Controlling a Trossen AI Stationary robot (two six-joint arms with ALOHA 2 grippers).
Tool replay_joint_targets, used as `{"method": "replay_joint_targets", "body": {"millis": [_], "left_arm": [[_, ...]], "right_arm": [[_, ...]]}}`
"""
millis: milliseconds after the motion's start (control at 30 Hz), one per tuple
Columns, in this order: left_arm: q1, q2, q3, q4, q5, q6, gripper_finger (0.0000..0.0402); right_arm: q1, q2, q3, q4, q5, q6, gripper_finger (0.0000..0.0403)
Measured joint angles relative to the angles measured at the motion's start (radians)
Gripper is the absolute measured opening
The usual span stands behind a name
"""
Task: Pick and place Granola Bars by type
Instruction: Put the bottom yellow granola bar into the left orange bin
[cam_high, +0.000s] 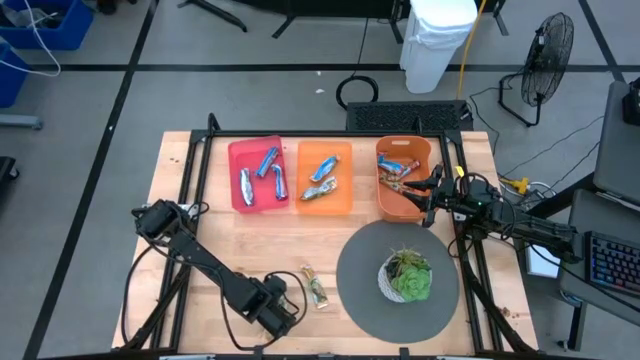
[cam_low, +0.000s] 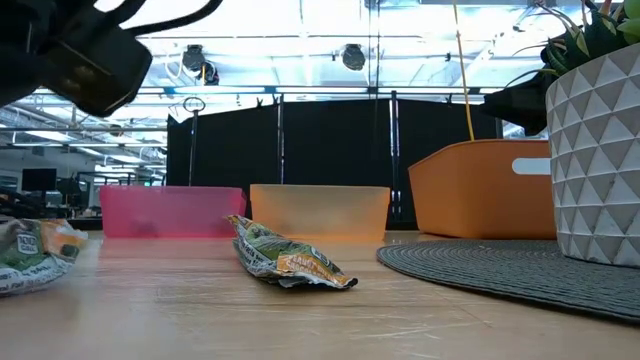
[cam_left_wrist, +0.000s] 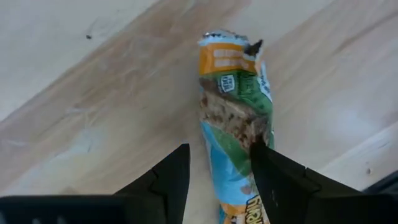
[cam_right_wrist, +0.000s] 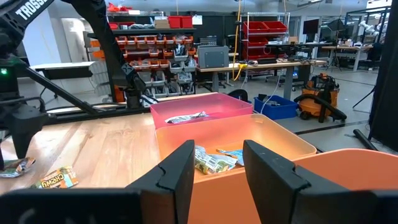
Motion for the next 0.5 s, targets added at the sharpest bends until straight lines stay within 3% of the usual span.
{"method": "replay_joint_targets", "body": {"millis": [367,500], "left_arm": [[0.0,-0.002,-0.018,0.002,0.018,0.023,0.0171],[0.0,-0.002,-0.019,0.017,0.017,0.05,0.013]], "right_arm": [[0.0,0.0,0.0,0.0,0.0,0.0,0.0128],[0.0,0.0,0.0,0.0,0.0,0.0,0.0128]]}}
